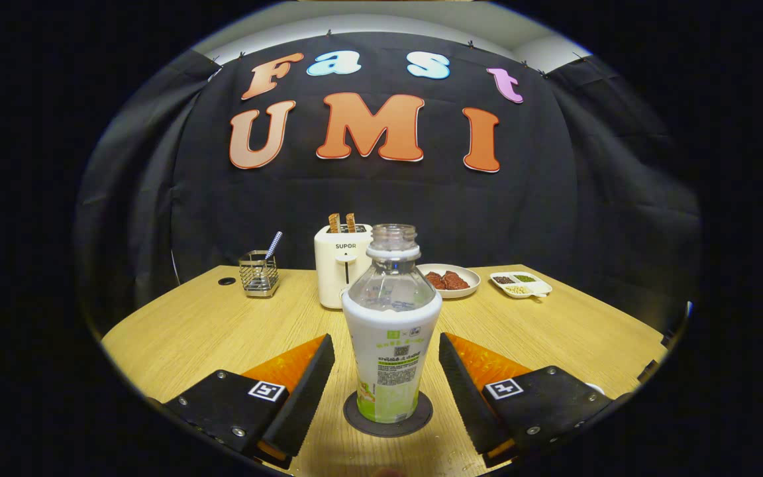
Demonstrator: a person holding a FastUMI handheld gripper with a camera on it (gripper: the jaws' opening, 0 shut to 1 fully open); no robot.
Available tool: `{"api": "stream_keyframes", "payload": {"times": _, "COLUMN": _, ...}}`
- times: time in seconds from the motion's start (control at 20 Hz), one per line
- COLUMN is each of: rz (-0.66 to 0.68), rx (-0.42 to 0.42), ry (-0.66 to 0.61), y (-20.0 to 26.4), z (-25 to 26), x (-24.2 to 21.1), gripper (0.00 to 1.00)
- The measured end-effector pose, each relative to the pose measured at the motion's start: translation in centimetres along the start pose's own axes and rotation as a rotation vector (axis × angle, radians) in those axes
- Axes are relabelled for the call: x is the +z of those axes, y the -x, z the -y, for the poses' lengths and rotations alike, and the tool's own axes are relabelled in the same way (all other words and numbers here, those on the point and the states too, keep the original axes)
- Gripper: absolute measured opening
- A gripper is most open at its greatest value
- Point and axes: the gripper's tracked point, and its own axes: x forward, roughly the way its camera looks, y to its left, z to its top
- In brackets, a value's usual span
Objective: Take the bottle from table, then pour the juice into the cup, finally place the bottle on the coaster
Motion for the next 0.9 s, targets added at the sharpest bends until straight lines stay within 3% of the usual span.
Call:
{"api": "stream_keyframes", "payload": {"times": 0.4, "rz": 0.111, "rx": 0.025, "ry": 0.01, "y": 9.2, "z": -2.7, "x": 8.6, "gripper": 0.96}}
{"api": "stream_keyframes", "payload": {"times": 0.65, "rz": 0.231, "rx": 0.098, "ry": -0.001, "y": 15.6, "z": -6.5, "x": 14.9, "gripper": 0.96}}
{"api": "stream_keyframes", "payload": {"times": 0.9, "rz": 0.293, "rx": 0.155, "ry": 0.029, "y": 19.8, "z": -9.5, "x": 18.4, "gripper": 0.96}}
